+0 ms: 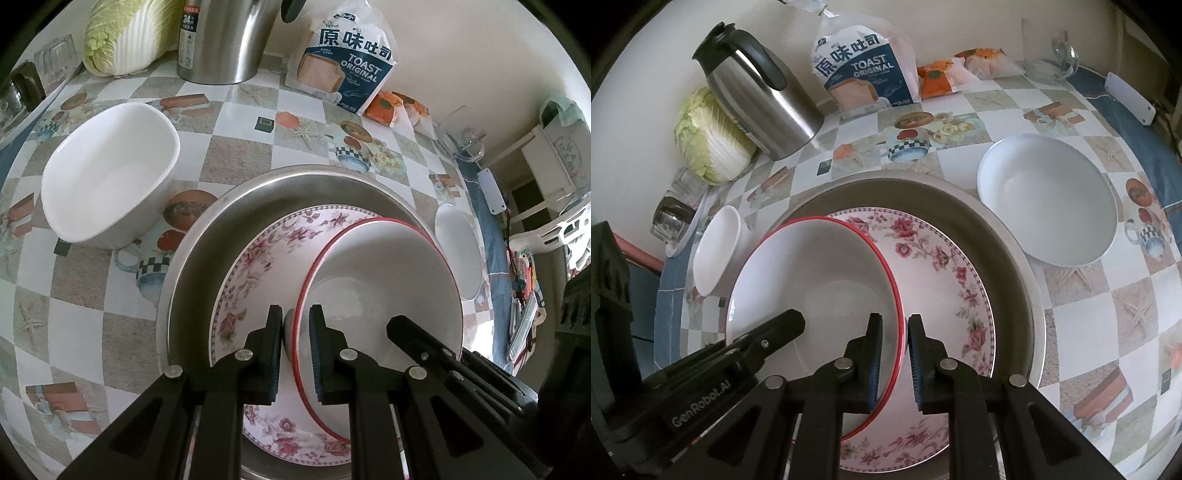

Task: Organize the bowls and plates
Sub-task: 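Set the bowl down on the plate and open both tools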

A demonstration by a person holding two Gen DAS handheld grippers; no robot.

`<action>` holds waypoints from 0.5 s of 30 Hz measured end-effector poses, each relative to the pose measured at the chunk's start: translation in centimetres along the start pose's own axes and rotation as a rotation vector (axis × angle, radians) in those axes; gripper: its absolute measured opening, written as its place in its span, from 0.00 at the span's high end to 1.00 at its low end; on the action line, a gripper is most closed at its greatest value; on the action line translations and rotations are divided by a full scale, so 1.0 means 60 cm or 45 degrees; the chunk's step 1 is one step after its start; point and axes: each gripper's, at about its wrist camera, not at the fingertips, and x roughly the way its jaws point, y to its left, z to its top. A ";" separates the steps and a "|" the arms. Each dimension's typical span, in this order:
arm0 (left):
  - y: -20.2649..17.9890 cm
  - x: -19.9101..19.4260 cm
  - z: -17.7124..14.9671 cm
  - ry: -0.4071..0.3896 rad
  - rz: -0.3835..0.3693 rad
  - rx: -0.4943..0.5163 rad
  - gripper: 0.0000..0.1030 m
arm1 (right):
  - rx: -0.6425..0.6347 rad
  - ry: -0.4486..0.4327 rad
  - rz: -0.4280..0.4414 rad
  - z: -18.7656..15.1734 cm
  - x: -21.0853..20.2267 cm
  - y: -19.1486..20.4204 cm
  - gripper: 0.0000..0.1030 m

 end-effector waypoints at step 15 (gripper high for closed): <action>-0.002 0.004 0.003 -0.014 0.006 -0.002 0.87 | 0.026 -0.017 0.029 0.002 0.002 -0.005 0.83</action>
